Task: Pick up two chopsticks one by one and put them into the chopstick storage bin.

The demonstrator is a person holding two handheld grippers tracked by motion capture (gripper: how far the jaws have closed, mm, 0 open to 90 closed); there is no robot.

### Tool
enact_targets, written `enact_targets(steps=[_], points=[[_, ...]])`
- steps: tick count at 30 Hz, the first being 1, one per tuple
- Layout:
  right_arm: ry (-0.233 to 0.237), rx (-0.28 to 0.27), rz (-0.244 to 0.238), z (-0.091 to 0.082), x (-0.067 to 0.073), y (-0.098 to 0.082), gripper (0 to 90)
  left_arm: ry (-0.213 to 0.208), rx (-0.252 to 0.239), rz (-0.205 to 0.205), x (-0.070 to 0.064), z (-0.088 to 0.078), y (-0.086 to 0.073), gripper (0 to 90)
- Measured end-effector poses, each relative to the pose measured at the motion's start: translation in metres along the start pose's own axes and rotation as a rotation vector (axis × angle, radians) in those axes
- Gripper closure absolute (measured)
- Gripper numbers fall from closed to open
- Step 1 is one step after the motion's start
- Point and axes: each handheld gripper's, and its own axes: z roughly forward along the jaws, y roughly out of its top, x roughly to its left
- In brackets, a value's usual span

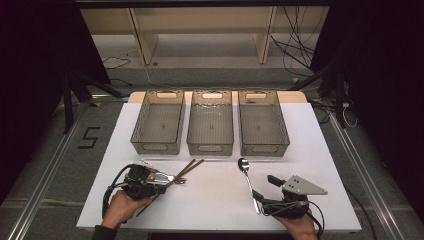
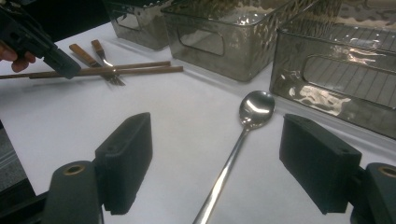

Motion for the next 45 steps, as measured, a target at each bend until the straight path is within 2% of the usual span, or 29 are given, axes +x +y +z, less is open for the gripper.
enact_targets(steps=[4, 13, 21, 25, 28, 36, 41, 45], points=[[0.0, -0.001, -0.001, 0.0, 0.0, 0.0, 26.3, -0.005, -0.014, 0.018, -0.003, -0.005, 0.001, 84.9], [-0.001, -0.002, -0.003, 0.0, 0.0, 0.0, 26.3, -0.011, -0.08, 0.024, -0.008, -0.02, 0.005, 84.9], [0.0, -0.003, -0.003, 0.0, 0.0, 0.0, 26.3, 0.001, -0.131, 0.032, -0.003, -0.038, 0.012, 84.9], [0.001, -0.004, -0.001, 0.0, 0.0, 0.0, 26.3, -0.003, -0.129, 0.04, -0.001, -0.045, 0.017, 84.9], [0.0, -0.004, 0.0, 0.0, 0.0, 0.0, 26.3, -0.026, -0.12, 0.051, -0.003, -0.046, 0.017, 84.9], [0.001, -0.001, 0.007, 0.0, 0.0, 0.0, 26.3, -0.038, -0.093, 0.071, -0.009, -0.048, 0.014, 85.0], [0.001, 0.0, 0.007, 0.0, -0.001, 0.0, 26.3, -0.037, -0.094, 0.079, -0.01, -0.053, 0.012, 85.1], [0.002, 0.0, 0.006, 0.0, -0.001, 0.0, 26.3, -0.029, -0.118, 0.072, -0.01, -0.059, 0.013, 85.0]])
